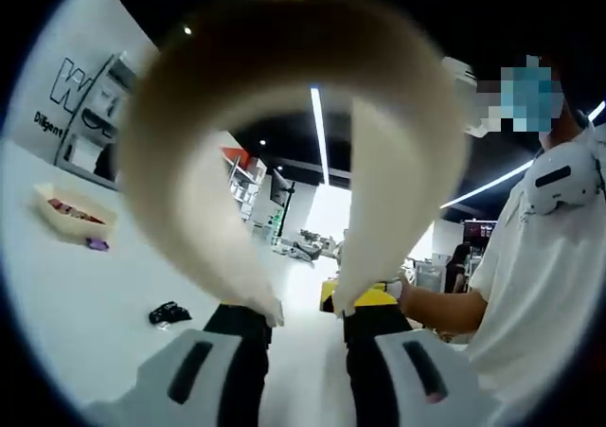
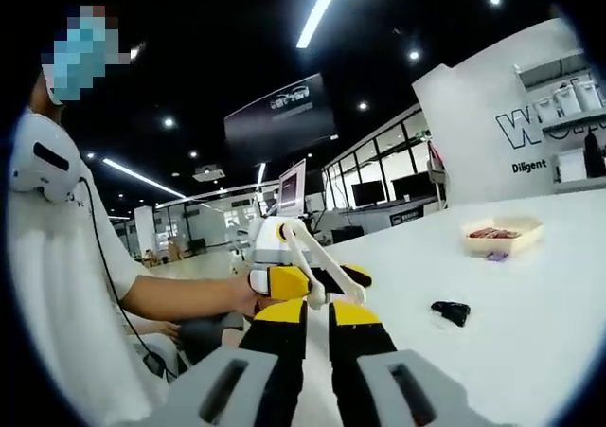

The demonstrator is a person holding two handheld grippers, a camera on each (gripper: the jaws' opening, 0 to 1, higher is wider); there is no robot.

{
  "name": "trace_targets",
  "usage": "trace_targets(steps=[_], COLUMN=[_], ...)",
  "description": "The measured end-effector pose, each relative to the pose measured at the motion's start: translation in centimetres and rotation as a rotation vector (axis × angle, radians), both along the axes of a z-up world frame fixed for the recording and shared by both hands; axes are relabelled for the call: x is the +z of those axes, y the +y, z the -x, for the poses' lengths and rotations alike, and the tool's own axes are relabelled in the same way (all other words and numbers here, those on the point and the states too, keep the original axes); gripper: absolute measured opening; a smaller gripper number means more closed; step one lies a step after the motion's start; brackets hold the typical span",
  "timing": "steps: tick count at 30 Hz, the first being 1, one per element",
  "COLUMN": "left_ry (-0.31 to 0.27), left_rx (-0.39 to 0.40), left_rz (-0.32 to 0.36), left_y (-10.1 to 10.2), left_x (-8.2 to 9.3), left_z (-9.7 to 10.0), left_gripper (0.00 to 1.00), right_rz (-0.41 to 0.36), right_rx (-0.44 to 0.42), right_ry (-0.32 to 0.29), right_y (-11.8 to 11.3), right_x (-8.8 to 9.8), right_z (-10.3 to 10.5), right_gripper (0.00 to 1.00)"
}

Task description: Place the target food into the container with the food tongs after gripping and lifting it, then release it inside without dropping or visibly crushing the food.

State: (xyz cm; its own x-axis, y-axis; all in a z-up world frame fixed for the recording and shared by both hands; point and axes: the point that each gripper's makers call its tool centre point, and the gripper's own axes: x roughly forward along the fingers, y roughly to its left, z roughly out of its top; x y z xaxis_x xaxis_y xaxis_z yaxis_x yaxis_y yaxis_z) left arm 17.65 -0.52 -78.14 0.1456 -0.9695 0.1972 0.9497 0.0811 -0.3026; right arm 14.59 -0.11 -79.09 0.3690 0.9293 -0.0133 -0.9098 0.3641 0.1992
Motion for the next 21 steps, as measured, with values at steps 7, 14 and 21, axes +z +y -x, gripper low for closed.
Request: trace_targets(steps=[7,14,21], left_ry=[0.014,0.047,0.056], left_rx=[-0.025,-0.016,-0.011], left_rz=[0.025,0.053,0.051], left_y=[0.1,0.5,0.4], left_x=[0.3,0.7,0.7], left_z=[0.3,0.0,0.0], left_gripper=[0.29,0.3,0.29], right_rz=[-0.069,-0.191,-0.189], right_rx=[0.054,0.046,0.044], right_ry=[0.048,0.076,0.121], right_y=[0.2,0.3,0.6], right_x=[0.7,1.0,0.4], right_z=[0.4,0.2,0.3], right_gripper=[0.0,0.0,0.0])
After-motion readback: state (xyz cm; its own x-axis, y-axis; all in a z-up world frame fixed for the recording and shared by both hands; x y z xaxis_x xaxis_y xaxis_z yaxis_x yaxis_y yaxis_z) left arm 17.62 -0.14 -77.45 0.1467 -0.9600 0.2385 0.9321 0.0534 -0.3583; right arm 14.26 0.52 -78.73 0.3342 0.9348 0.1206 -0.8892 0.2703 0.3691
